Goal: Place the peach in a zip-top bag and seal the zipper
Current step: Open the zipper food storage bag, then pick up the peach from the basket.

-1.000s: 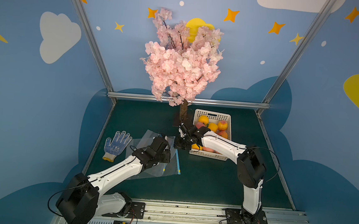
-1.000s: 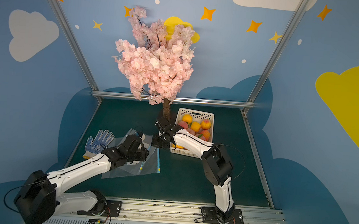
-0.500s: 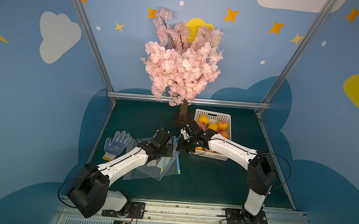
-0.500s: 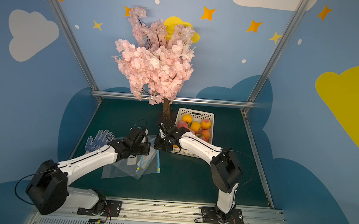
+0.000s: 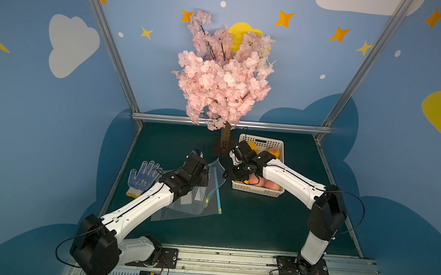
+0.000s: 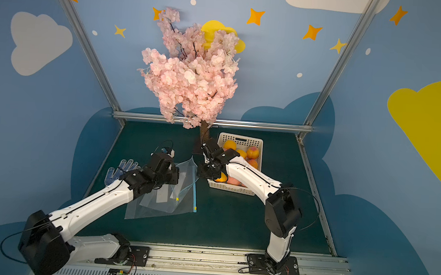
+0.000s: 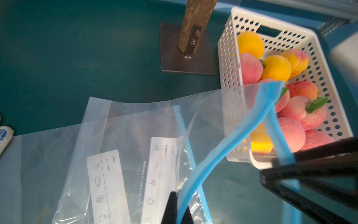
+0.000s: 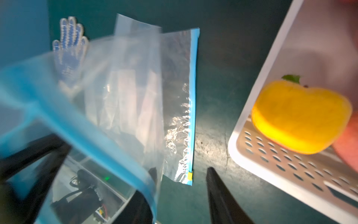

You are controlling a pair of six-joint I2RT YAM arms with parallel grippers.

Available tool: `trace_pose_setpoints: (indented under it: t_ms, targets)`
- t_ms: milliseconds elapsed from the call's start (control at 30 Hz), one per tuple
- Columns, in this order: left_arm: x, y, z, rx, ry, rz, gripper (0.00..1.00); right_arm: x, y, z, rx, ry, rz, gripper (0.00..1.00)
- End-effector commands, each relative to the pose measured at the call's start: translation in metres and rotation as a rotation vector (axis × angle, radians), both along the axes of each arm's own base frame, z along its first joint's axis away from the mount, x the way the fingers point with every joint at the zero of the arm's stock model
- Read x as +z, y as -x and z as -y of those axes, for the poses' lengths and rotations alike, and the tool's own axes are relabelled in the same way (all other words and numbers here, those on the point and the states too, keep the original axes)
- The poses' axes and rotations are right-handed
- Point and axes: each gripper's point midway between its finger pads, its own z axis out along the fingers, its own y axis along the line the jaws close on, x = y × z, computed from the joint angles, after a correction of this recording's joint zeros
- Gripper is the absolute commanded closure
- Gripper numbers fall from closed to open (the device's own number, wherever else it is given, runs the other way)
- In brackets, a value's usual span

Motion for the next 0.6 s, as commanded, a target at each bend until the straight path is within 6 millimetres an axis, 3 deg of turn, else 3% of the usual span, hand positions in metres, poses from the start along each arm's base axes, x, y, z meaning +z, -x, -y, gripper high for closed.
trace_pose_setpoints:
  t_ms: [0,67,167,300,433,567]
  targets:
    - [-0.018,-0.006,0.008,0.002,0.009,-0.053,0.97,0.039,0.000,0.017,0.038,-0.078,0.069,0.42]
    - [-0.026,-0.011,0.014,0.000,0.024,-0.066,0.97,0.038,-0.007,0.041,-0.017,-0.054,0.092,0.35]
    - [-0.032,-0.018,0.023,-0.010,0.041,-0.086,0.97,0.021,-0.023,0.090,-0.185,0.055,0.136,0.31]
    - [-0.039,-0.024,0.037,-0.033,0.069,-0.123,0.97,0.003,-0.041,0.135,-0.257,0.217,0.231,0.22]
    - [-0.044,-0.026,0.050,-0.056,0.106,-0.162,0.97,-0.018,-0.037,0.156,-0.312,0.331,0.121,0.18]
    - [-0.048,-0.026,0.060,-0.076,0.142,-0.174,0.97,-0.042,-0.029,0.152,-0.250,0.407,-0.021,0.17]
